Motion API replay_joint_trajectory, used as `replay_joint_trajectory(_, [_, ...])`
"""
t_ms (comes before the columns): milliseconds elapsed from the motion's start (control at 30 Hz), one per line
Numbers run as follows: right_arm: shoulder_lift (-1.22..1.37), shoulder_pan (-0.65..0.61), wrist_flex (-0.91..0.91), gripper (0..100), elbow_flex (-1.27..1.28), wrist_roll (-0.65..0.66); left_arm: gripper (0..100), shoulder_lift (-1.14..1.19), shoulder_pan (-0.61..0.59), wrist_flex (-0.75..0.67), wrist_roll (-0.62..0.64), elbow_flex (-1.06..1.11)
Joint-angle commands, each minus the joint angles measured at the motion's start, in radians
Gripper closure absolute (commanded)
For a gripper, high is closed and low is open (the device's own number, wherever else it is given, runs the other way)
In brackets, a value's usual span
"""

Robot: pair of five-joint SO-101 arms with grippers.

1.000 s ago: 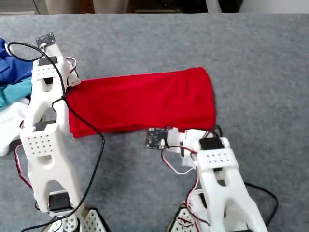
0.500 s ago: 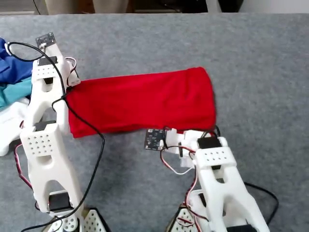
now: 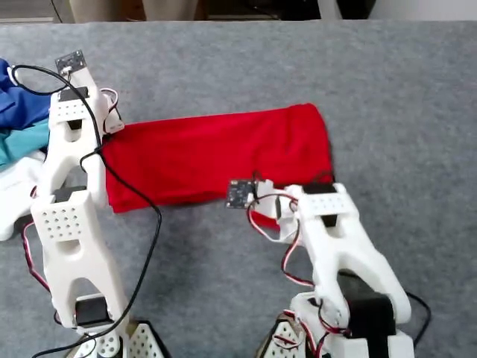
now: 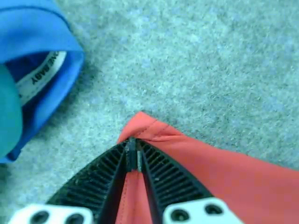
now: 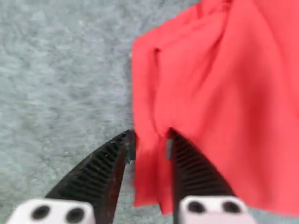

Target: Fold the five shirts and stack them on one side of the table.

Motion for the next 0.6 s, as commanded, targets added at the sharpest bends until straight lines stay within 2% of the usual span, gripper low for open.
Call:
replay_joint_trajectory(0, [0.005, 0.019, 0.012, 96.7, -0.007, -0.003, 98, -0.010, -0.014, 0.003, 0.003, -0.048])
replay_joint_trajectory(300, [0.005, 0.024, 0.020, 99.0, -0.071, -0.006, 98, -0.010, -0.009, 0.002, 0.002, -0.048])
replay_joint_trajectory(567, [0.013, 0.033, 0.147, 99.0, -0.309, -0.025, 98, -0.010, -0.009, 0.002, -0.014, -0.048])
